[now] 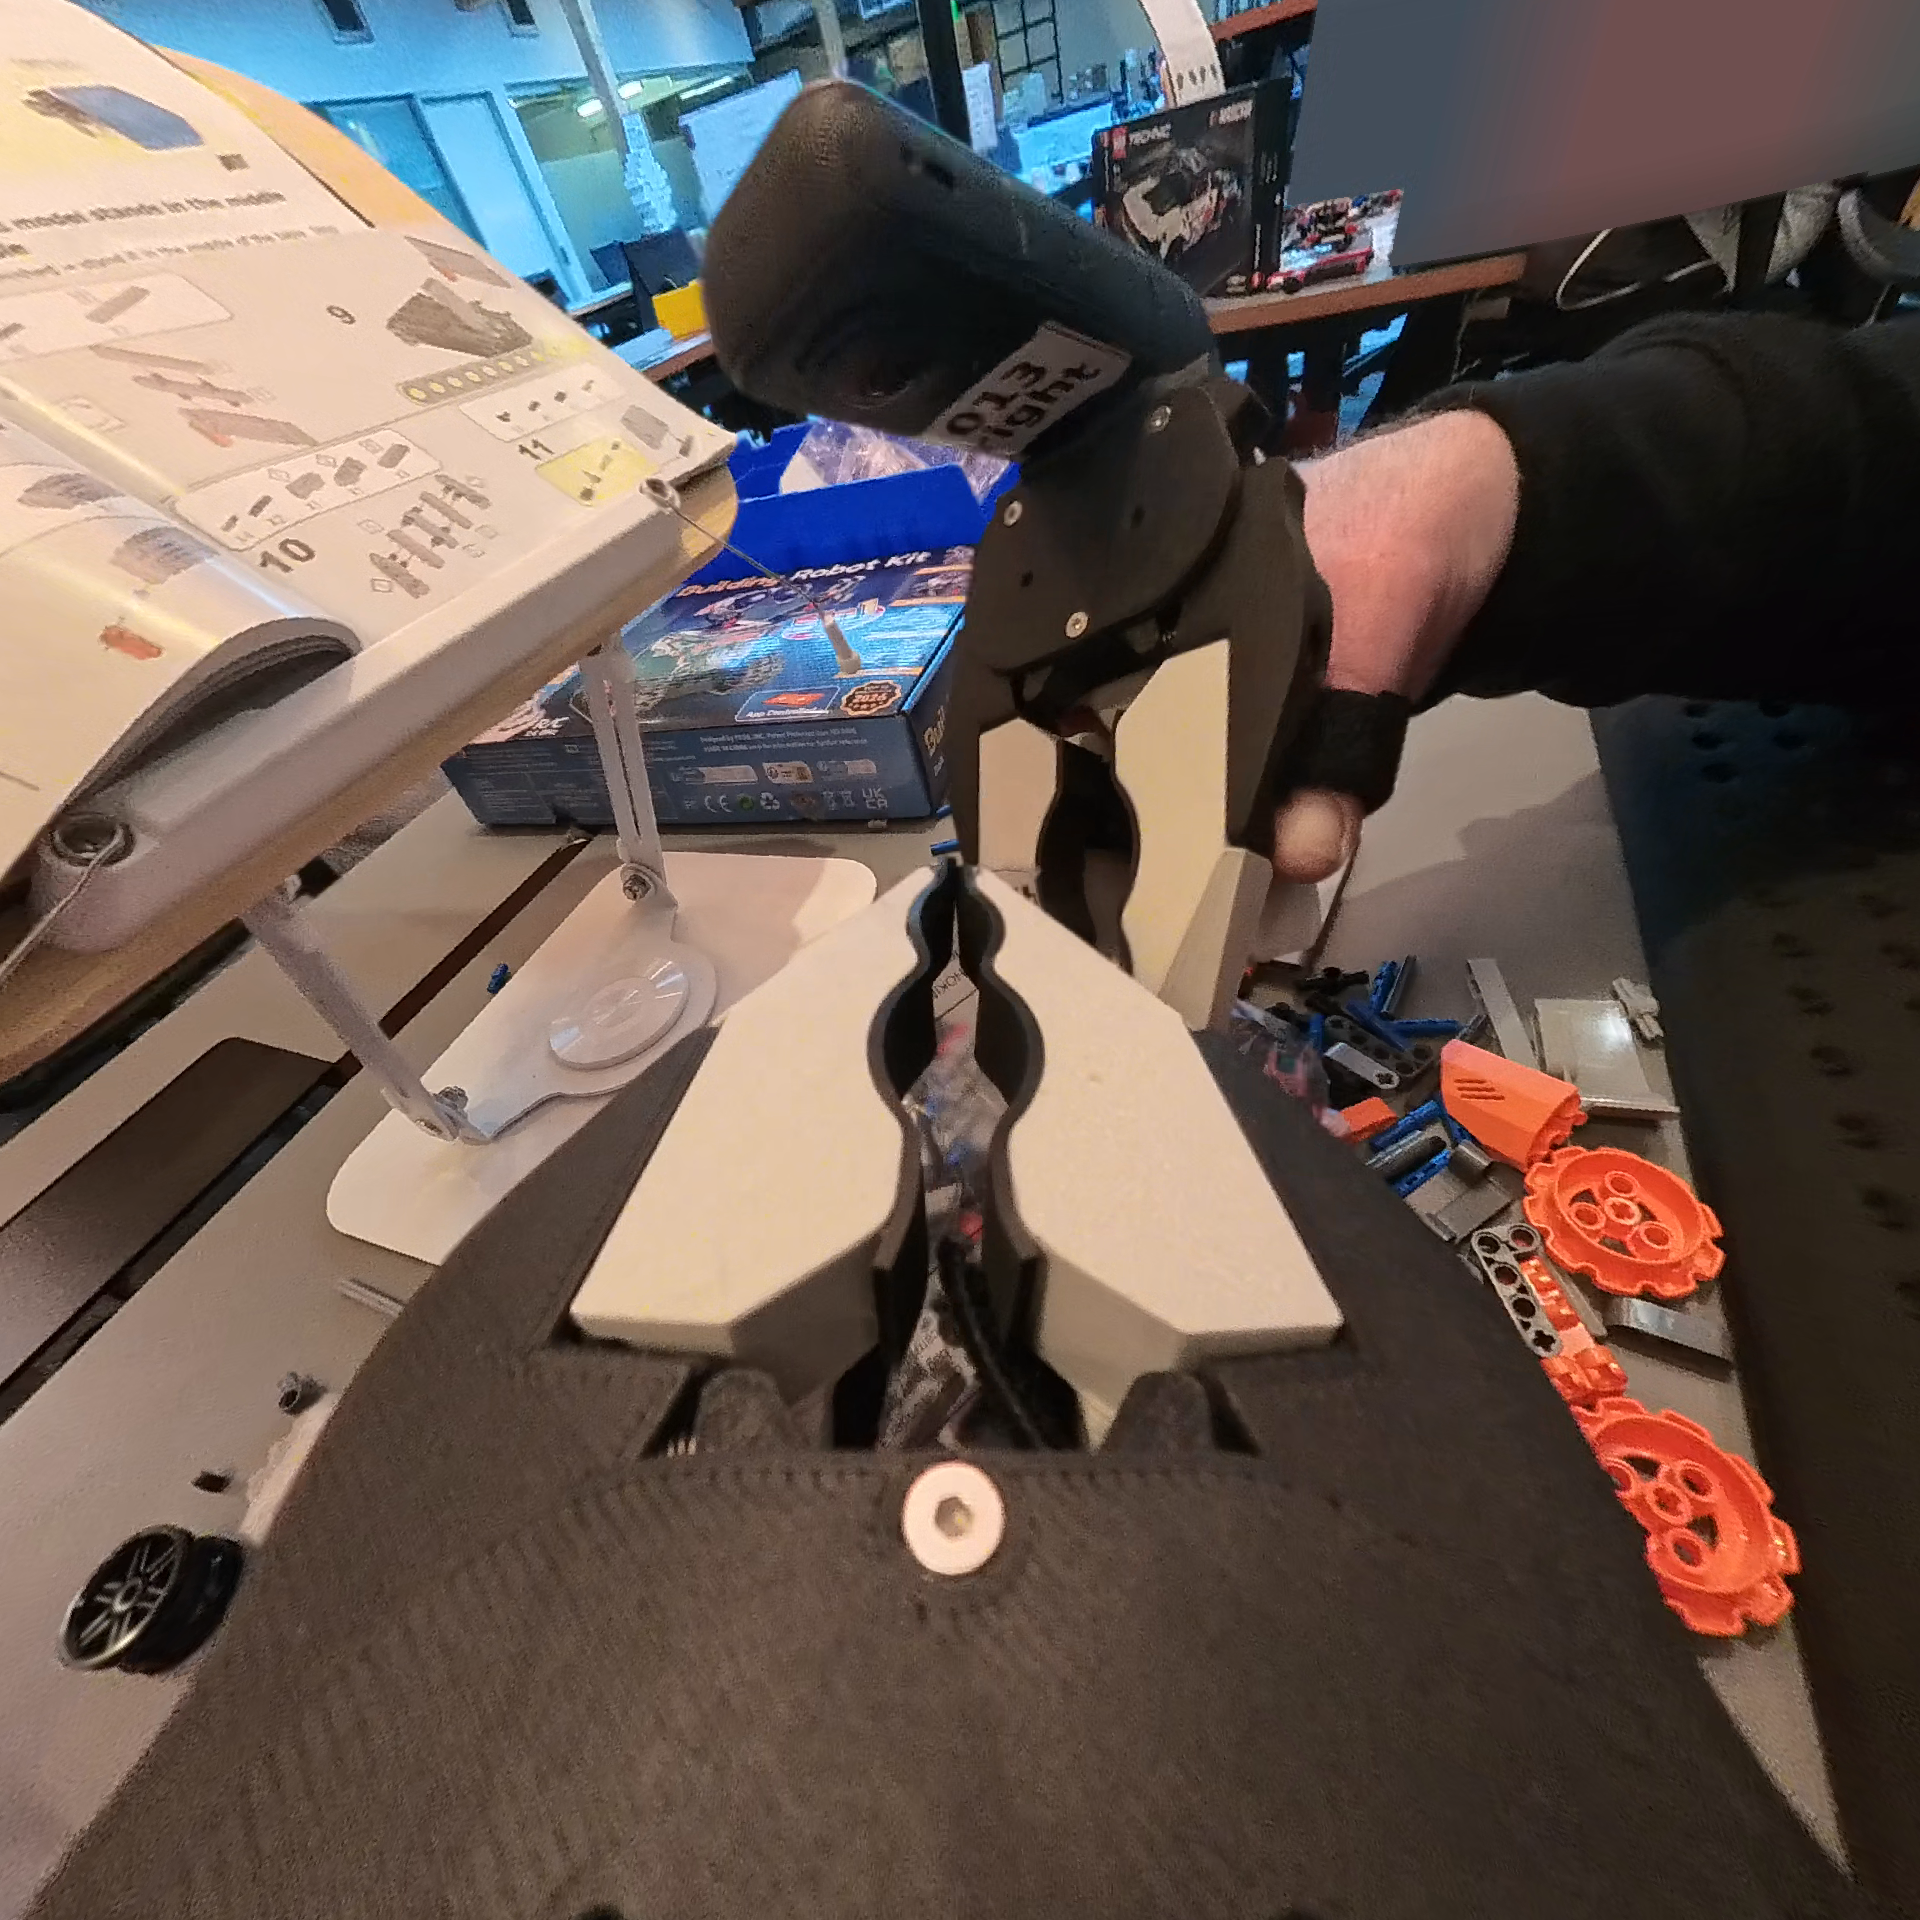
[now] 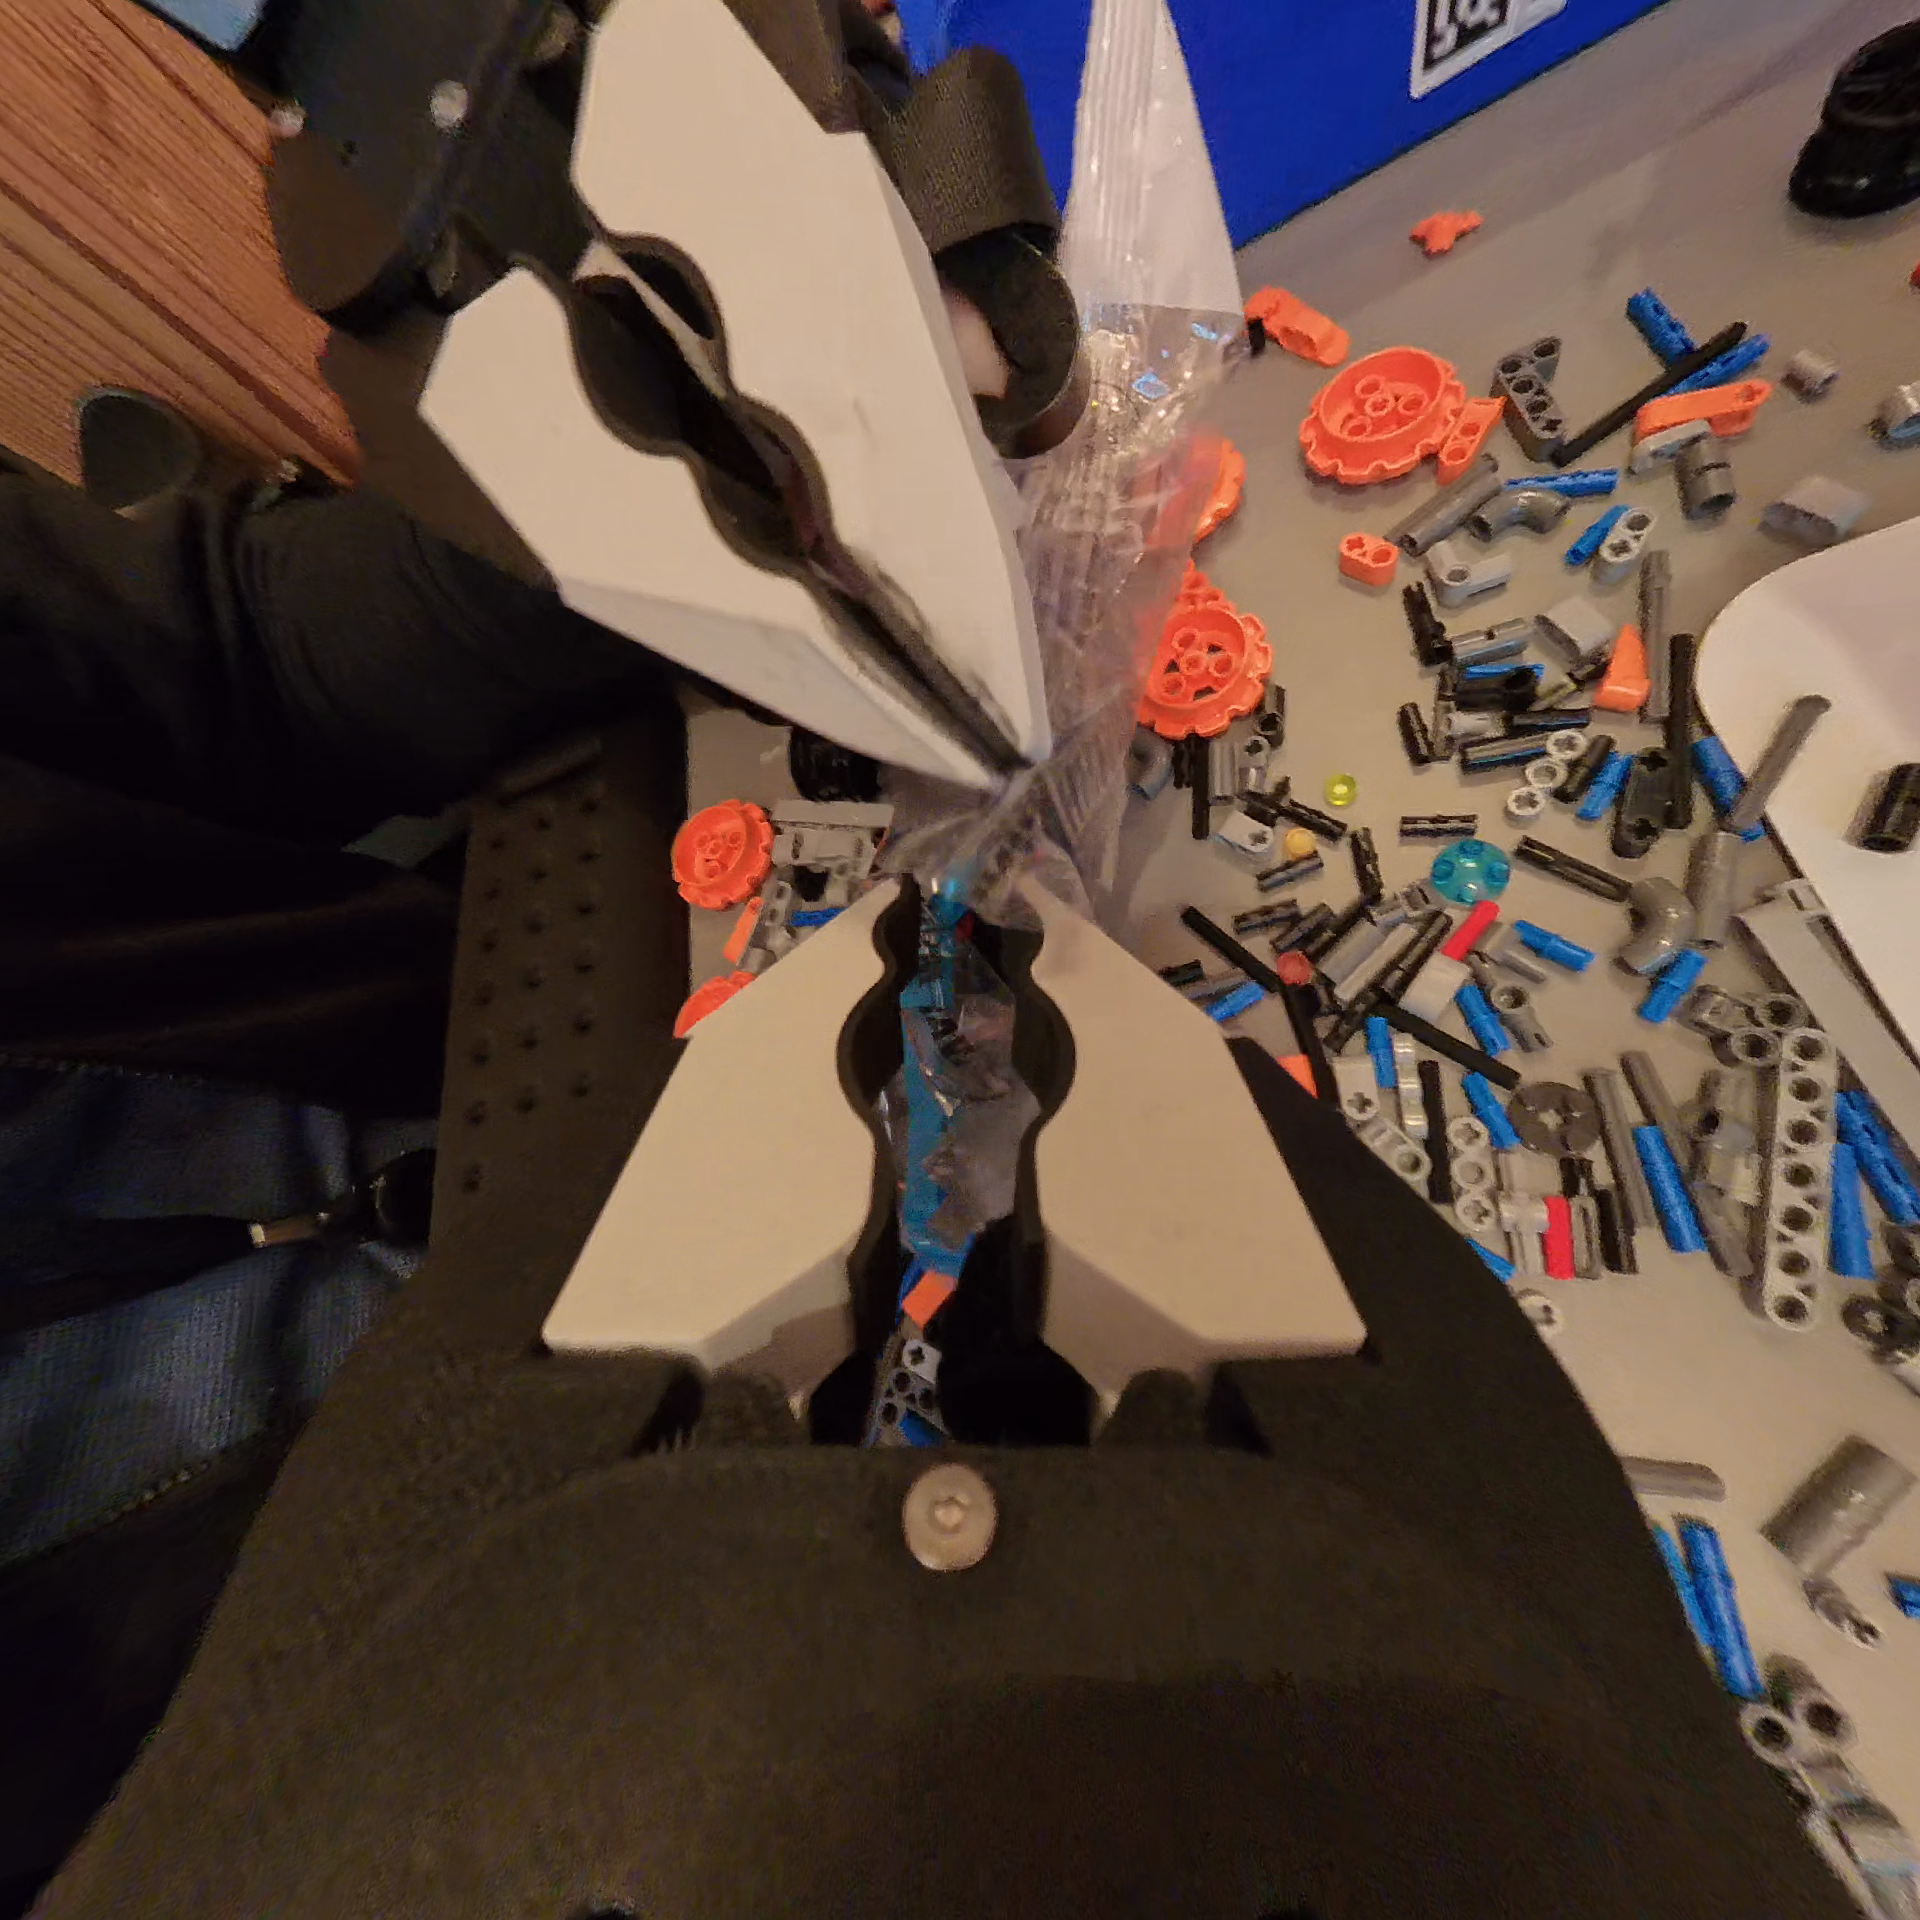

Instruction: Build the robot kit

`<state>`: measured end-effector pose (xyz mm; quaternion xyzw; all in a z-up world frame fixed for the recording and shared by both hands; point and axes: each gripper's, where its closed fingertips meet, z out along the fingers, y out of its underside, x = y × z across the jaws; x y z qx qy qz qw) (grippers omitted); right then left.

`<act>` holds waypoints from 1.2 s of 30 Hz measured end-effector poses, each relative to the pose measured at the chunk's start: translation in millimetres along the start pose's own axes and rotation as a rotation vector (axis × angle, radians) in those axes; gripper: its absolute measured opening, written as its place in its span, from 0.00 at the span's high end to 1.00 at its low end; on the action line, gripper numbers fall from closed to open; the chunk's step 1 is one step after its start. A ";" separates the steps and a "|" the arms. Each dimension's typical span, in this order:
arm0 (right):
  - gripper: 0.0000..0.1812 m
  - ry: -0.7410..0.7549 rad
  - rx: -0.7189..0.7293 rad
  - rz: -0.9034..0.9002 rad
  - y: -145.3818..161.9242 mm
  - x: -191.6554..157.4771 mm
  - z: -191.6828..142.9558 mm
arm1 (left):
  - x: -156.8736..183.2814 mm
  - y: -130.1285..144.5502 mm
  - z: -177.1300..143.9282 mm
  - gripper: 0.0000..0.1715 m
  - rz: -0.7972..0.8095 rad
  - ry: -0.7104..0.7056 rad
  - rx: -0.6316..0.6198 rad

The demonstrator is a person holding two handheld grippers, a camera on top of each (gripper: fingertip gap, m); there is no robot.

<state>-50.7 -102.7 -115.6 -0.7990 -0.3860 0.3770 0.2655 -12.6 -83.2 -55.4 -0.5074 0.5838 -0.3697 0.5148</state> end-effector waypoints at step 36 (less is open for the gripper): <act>0.93 0.114 -0.113 -0.186 16.3 2.0 12.3 | 7.9 120.5 -26.7 0.70 -0.012 0.271 -0.774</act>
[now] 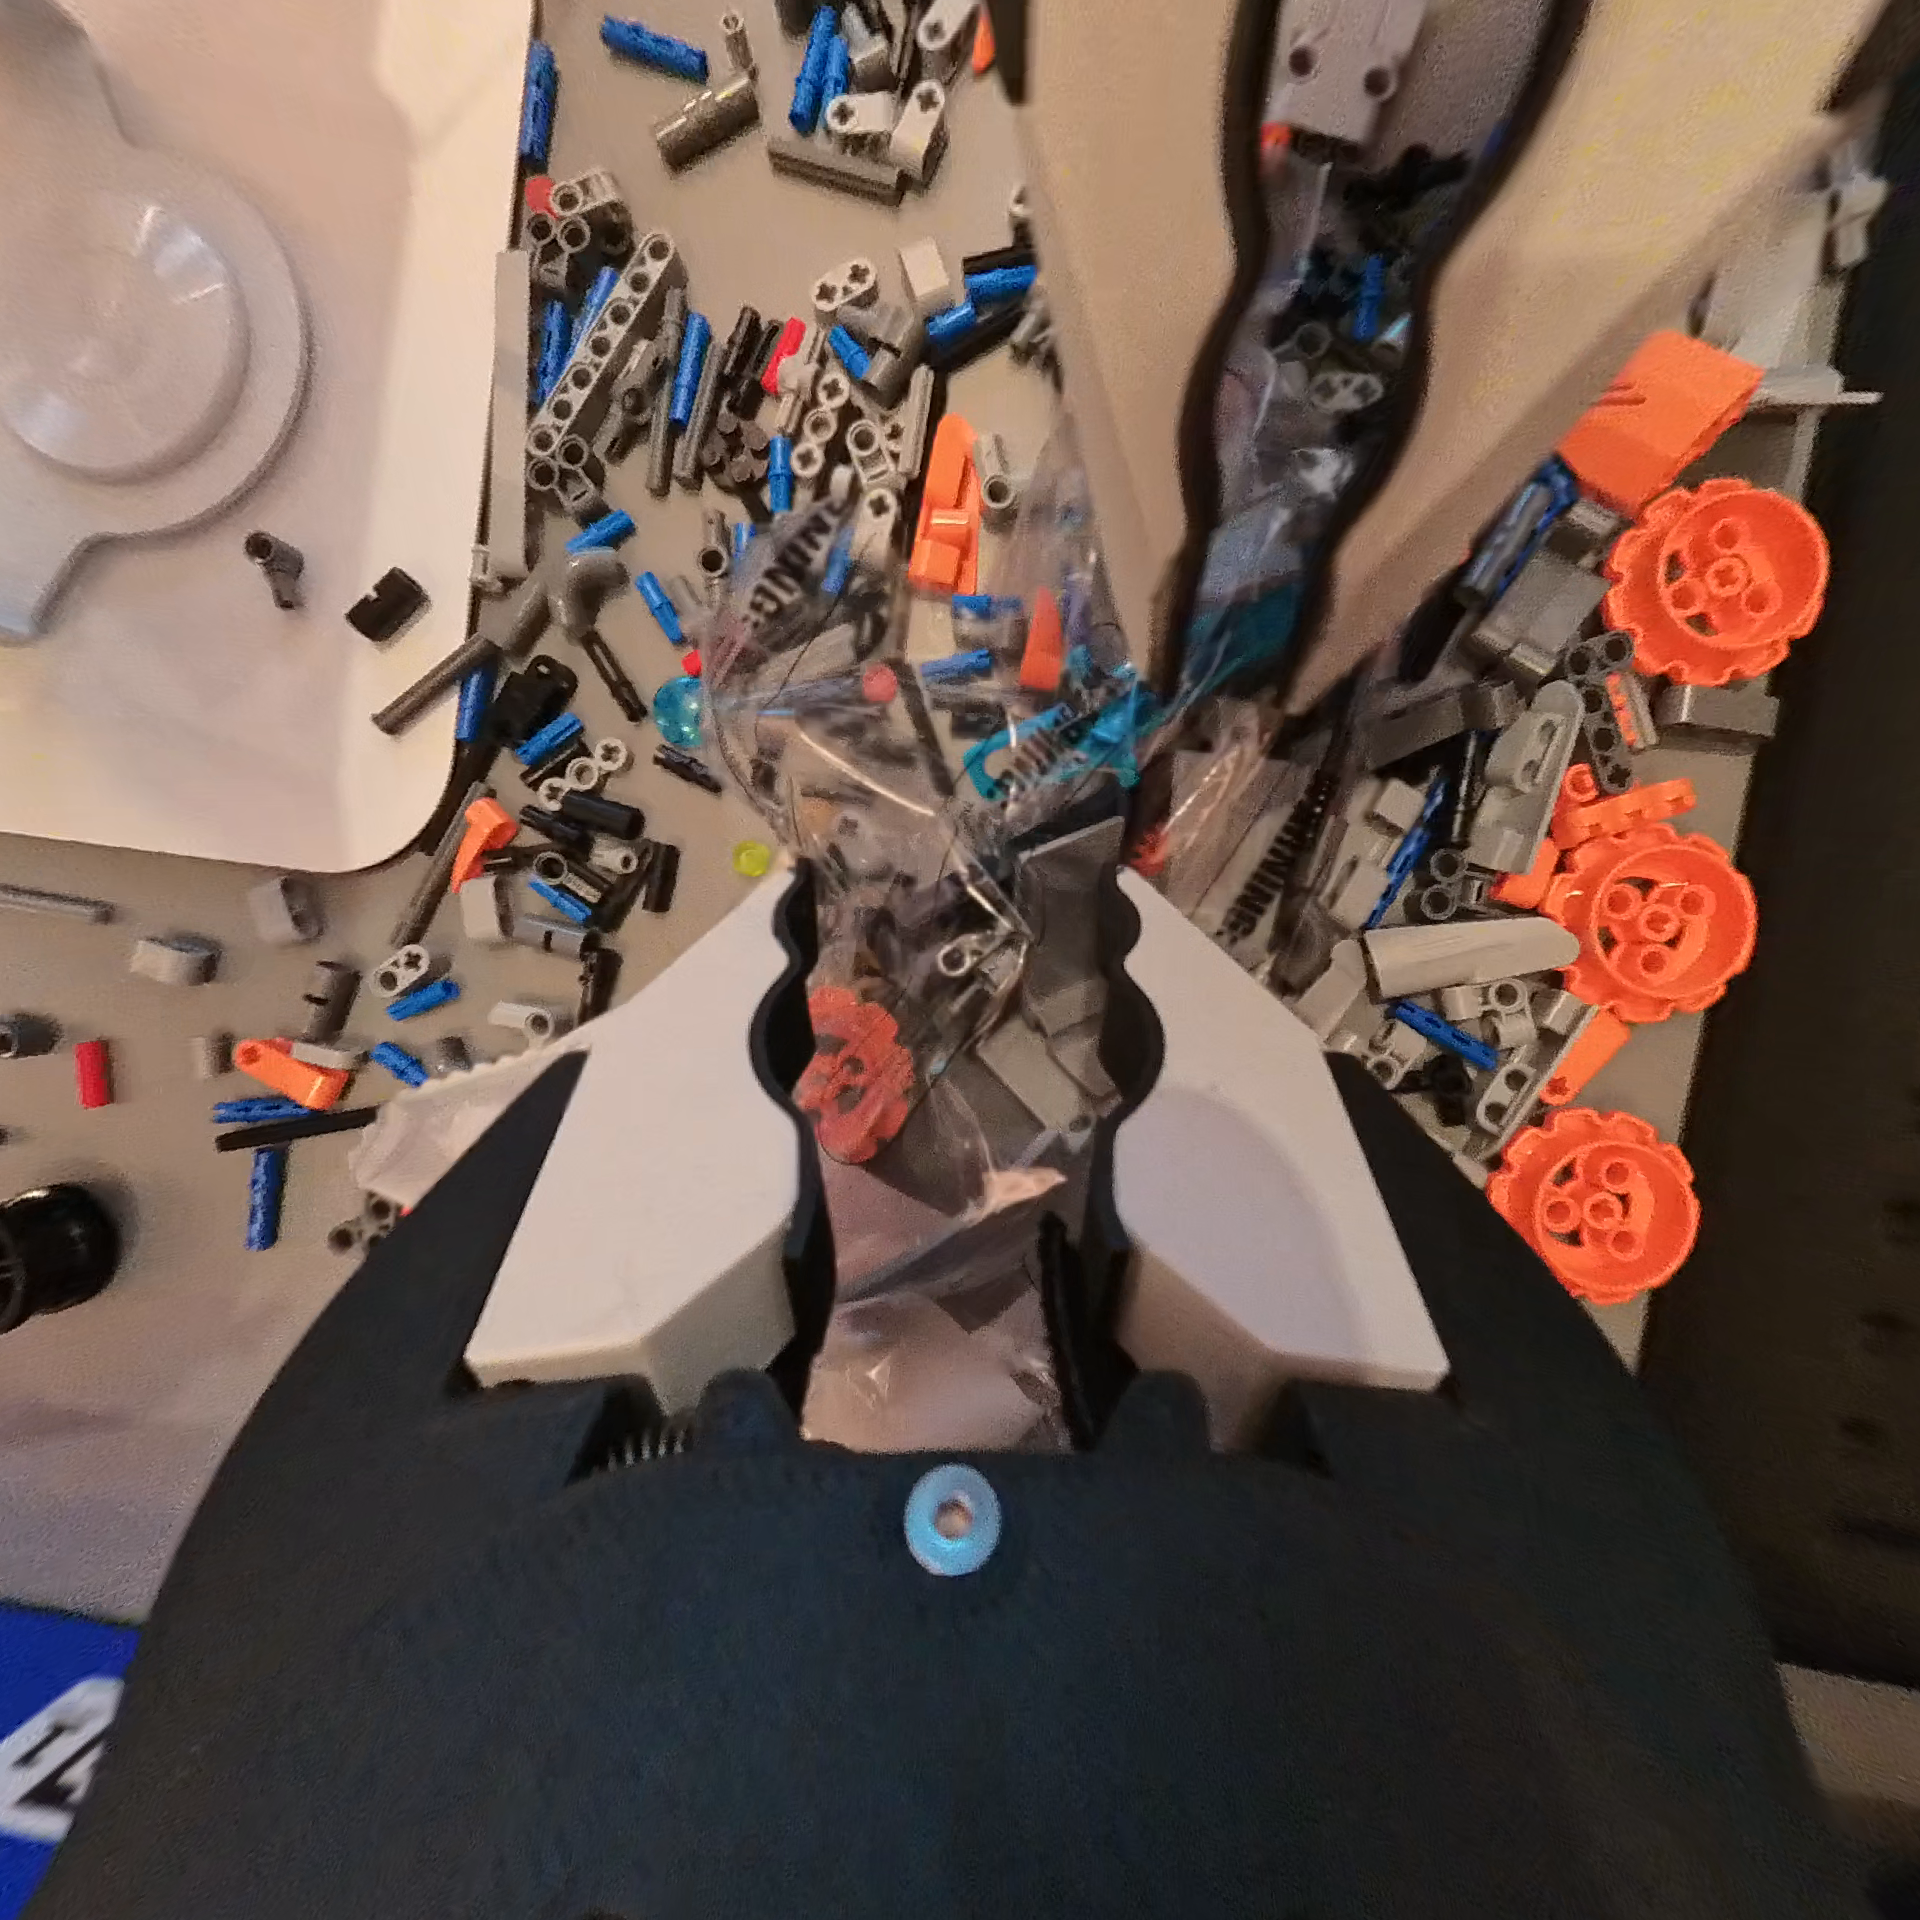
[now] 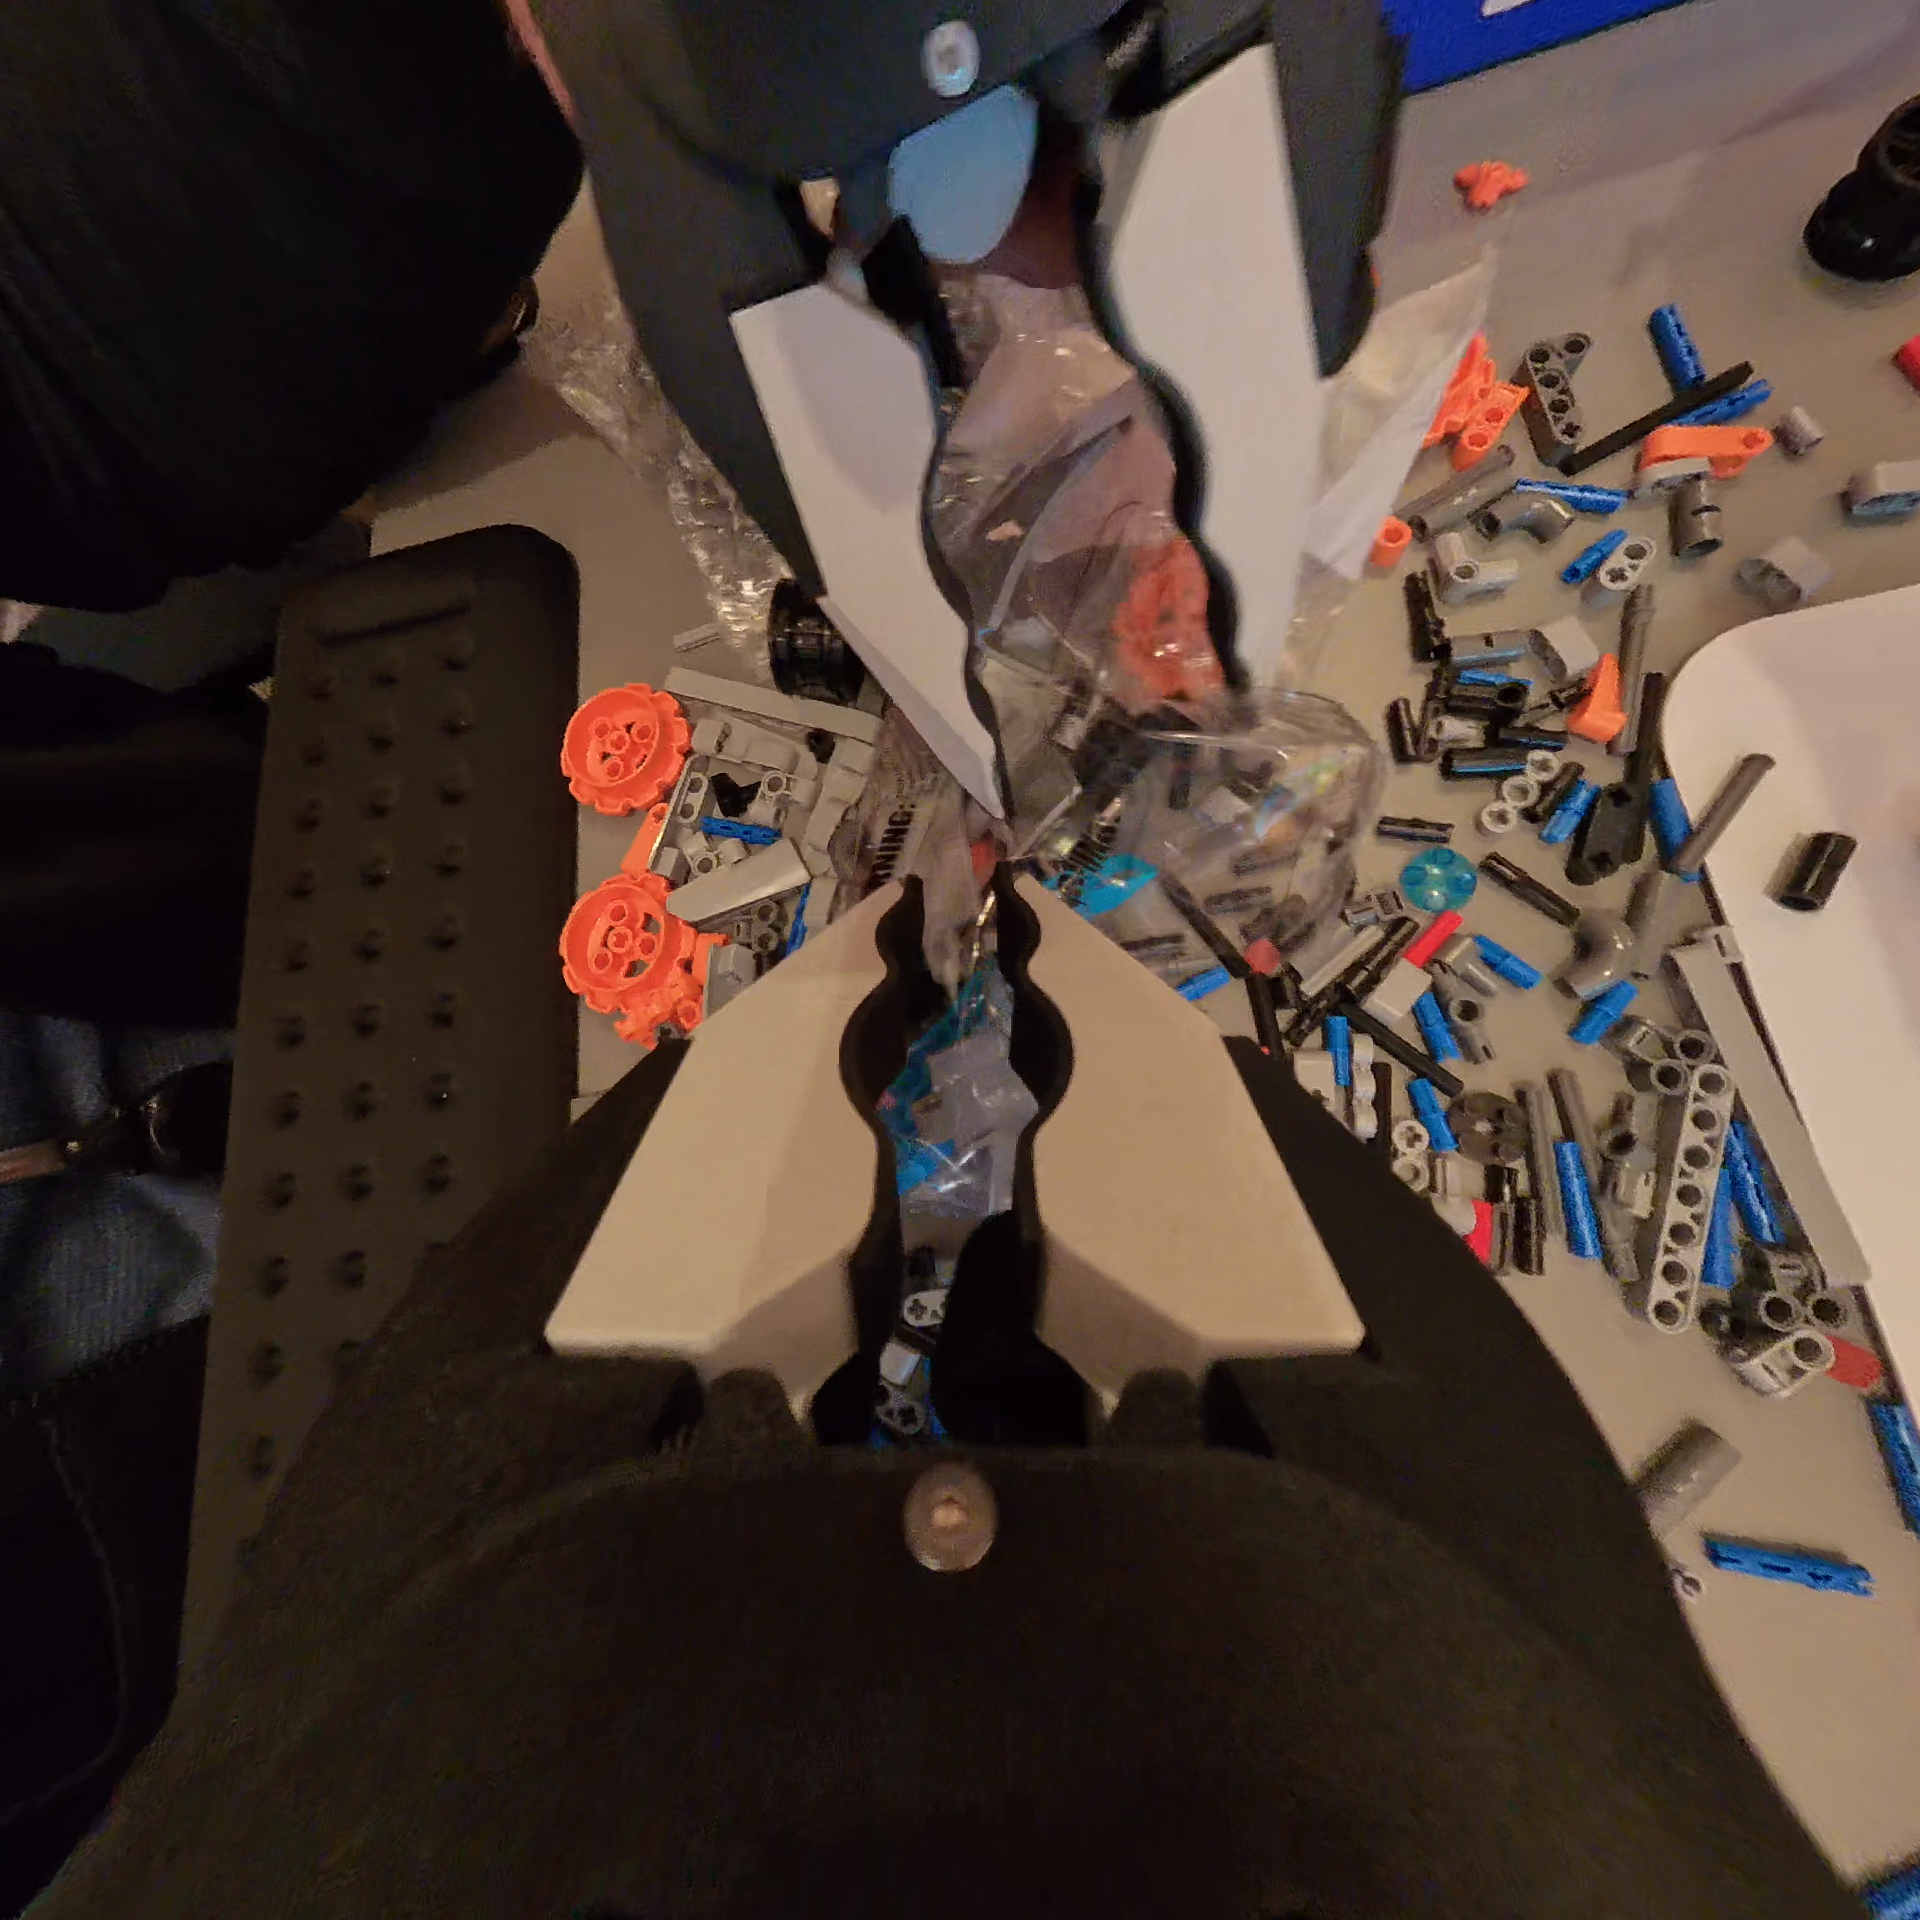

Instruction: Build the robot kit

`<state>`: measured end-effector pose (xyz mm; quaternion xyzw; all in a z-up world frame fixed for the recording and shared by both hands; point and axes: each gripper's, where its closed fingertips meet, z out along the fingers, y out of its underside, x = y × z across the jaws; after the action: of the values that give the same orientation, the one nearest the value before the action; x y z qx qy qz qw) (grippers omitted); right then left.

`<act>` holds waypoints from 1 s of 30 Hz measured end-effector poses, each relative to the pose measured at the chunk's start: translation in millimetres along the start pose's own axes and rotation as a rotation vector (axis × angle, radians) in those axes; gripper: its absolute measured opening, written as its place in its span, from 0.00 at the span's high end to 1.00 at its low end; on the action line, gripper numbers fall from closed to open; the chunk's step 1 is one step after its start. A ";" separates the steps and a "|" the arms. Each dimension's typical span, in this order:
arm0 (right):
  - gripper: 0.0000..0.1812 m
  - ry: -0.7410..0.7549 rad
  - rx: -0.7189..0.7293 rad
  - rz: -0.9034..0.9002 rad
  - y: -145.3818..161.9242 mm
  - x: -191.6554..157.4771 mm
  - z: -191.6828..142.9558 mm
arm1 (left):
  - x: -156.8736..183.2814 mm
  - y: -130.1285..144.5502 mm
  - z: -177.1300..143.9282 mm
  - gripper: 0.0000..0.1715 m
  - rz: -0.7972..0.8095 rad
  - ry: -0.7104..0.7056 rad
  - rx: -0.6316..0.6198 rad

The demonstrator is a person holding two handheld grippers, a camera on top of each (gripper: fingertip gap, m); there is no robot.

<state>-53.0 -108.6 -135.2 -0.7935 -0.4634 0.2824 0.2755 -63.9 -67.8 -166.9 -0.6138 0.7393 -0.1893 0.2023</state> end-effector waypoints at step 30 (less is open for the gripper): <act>0.89 -0.090 -0.186 0.076 30.8 26.4 11.5 | 4.4 -11.6 8.2 0.84 0.074 -0.115 0.094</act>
<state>-32.4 -96.1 -169.7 -0.8192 -0.4690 0.2840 0.1685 -50.6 -74.4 -168.0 -0.5858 0.7389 -0.1806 0.2799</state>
